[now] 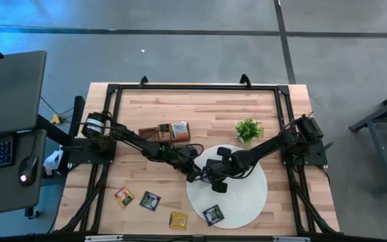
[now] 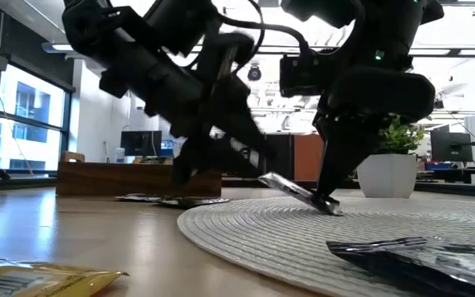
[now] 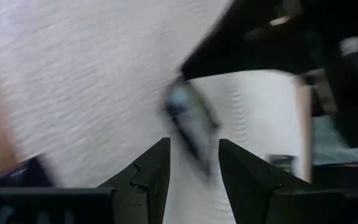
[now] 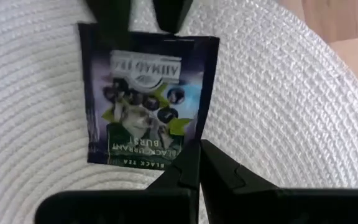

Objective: Pick & Place Tea
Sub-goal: Put the violet tea bag into the left section of the wooden organizer

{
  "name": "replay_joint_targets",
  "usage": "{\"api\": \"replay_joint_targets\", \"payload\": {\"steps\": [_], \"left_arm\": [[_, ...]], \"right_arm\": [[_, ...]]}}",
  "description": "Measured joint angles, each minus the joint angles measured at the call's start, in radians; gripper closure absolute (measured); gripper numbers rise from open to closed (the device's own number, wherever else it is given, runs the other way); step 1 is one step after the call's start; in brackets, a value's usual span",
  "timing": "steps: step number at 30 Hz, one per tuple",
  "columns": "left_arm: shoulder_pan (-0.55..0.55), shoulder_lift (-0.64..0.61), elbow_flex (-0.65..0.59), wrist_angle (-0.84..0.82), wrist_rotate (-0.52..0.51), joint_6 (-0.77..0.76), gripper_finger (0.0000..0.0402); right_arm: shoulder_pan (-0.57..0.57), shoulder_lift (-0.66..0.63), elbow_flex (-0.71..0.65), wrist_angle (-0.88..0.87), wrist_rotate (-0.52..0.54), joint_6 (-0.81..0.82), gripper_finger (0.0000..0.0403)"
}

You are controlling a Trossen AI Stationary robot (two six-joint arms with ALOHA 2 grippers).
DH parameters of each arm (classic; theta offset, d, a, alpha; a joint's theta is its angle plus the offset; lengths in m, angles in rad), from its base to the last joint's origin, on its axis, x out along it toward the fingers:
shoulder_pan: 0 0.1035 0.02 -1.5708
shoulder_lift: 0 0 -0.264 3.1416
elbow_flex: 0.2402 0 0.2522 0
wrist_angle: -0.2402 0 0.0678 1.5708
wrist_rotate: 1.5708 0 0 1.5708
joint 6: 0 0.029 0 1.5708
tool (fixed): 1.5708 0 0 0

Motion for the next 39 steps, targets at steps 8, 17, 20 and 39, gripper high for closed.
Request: {"api": "replay_joint_targets", "payload": {"steps": [8, 17, 20, 39], "left_arm": [[0.0, 0.001, -0.001, -0.011, -0.002, 0.0, 0.0266], [0.0, 0.001, -0.001, -0.009, -0.006, 0.058, 0.0305], [0.0, 0.001, -0.001, -0.013, -0.004, 0.073, 0.0353], [-0.059, -0.228, -0.001, -0.32, -0.102, 0.252, 0.0399]], "right_arm": [[0.0, 0.0, 0.001, 0.043, 0.013, -0.025, 0.0403], [0.0, 0.0, 0.001, 0.074, 0.081, -0.063, 0.0403], [0.0, 0.0, 0.001, 0.092, 0.095, -0.098, 0.0403], [-0.001, -0.128, 0.001, 0.138, 0.086, -0.105, 0.0291]]}}
